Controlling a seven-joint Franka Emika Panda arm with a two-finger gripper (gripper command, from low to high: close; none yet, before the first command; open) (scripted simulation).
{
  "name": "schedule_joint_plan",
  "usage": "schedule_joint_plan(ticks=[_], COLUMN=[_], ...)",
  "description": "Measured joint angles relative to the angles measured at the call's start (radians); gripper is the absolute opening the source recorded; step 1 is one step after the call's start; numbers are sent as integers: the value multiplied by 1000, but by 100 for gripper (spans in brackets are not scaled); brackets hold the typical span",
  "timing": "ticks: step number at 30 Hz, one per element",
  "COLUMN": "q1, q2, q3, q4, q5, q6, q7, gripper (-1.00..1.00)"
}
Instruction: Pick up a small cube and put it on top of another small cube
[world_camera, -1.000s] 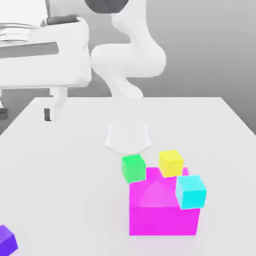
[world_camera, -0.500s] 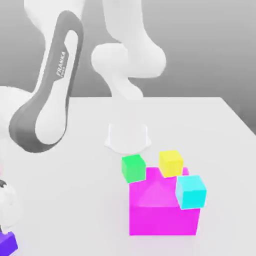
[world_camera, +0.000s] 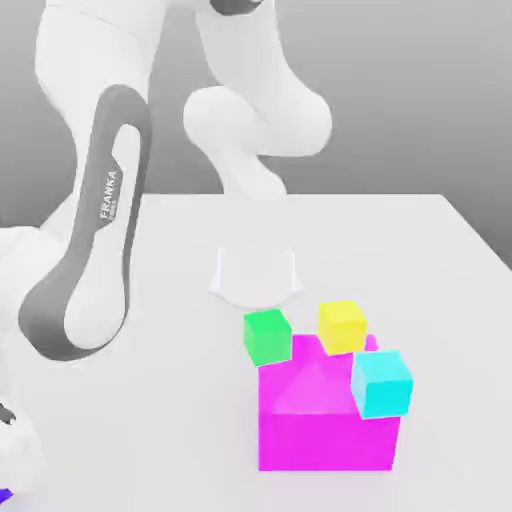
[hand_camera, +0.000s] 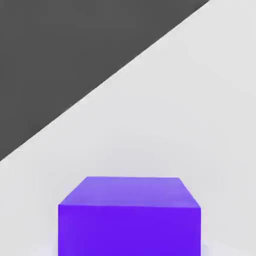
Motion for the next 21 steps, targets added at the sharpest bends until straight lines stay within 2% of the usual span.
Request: schedule_joint_plan(ticks=[21], q1=[378], q2=[-757], q3=[286], q4=[-507], q5=[-102], q6=[-234], q7=[-207], gripper=[-100])
